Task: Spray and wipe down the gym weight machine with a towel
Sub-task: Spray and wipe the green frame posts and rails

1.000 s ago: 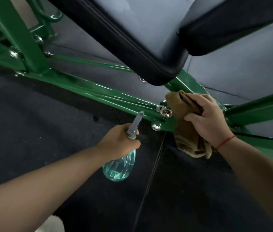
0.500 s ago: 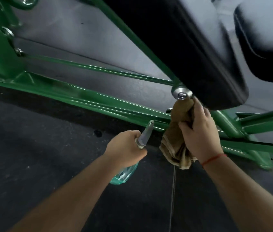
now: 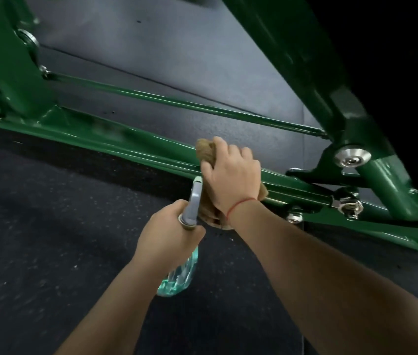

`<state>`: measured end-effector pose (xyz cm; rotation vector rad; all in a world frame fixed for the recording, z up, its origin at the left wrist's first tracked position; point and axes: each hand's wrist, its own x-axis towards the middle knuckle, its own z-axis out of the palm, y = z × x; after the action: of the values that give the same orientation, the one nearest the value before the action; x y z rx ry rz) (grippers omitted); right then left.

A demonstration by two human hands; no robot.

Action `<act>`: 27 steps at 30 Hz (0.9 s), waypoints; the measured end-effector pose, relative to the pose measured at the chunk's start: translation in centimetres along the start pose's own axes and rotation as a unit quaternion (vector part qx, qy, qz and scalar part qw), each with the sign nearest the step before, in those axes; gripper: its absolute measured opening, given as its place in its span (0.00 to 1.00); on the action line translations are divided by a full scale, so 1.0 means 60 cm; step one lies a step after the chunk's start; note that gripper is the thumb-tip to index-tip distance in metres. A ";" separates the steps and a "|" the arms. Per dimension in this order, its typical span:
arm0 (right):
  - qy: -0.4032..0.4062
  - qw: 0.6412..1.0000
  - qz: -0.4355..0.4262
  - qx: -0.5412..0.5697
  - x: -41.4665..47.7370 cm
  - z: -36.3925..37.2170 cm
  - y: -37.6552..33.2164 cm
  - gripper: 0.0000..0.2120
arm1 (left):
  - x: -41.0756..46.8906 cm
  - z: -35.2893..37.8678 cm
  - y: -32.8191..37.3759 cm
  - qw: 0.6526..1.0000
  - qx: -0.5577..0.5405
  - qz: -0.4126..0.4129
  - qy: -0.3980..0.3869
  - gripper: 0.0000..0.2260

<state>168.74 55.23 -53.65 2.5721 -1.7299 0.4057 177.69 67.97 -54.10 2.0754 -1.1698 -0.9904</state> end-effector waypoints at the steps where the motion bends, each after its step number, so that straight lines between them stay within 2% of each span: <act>1: -0.014 1.000 -0.009 -0.004 0.009 0.005 -0.010 0.25 | -0.001 -0.013 -0.009 1.000 -0.004 -0.009 0.008 0.04; 4: -0.064 0.997 -0.021 0.024 0.026 0.003 0.000 0.21 | -0.003 -0.045 -0.029 0.999 -0.007 -0.024 0.025 0.05; 6: -0.068 0.997 -0.028 0.038 0.022 -0.006 0.021 0.22 | -0.005 -0.056 -0.036 0.999 -0.020 -0.025 0.031 0.05; 9: -0.034 0.999 -0.010 0.008 0.001 -0.023 0.063 0.25 | -0.004 -0.064 -0.037 0.999 -0.039 -0.020 0.027 0.04; 13: 0.001 0.997 0.061 -0.039 -0.041 -0.045 0.111 0.26 | 0.004 -0.062 -0.034 0.999 -0.053 -0.005 0.001 0.04; 17: 0.044 0.993 0.105 0.009 -0.045 -0.015 0.071 0.25 | 0.018 -0.068 -0.041 0.997 -0.071 -0.002 -0.018 0.03; 20: 0.070 0.996 0.056 0.023 -0.030 0.024 -0.005 0.25 | 0.032 -0.082 -0.055 0.996 -0.092 -0.013 -0.007 0.04; 24: 0.021 0.999 -0.041 0.024 0.001 0.071 -0.125 0.27 | 0.042 -0.108 -0.077 0.992 -0.120 -0.034 0.018 0.04; 27: -0.011 0.997 -0.076 0.006 0.028 0.088 -0.187 0.29 | 0.050 -0.138 -0.094 0.994 -0.098 -0.038 0.040 0.05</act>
<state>180.67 57.20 -56.93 2.7008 -1.5290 0.3851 188.13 68.88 -54.55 1.9966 -0.9198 -1.0044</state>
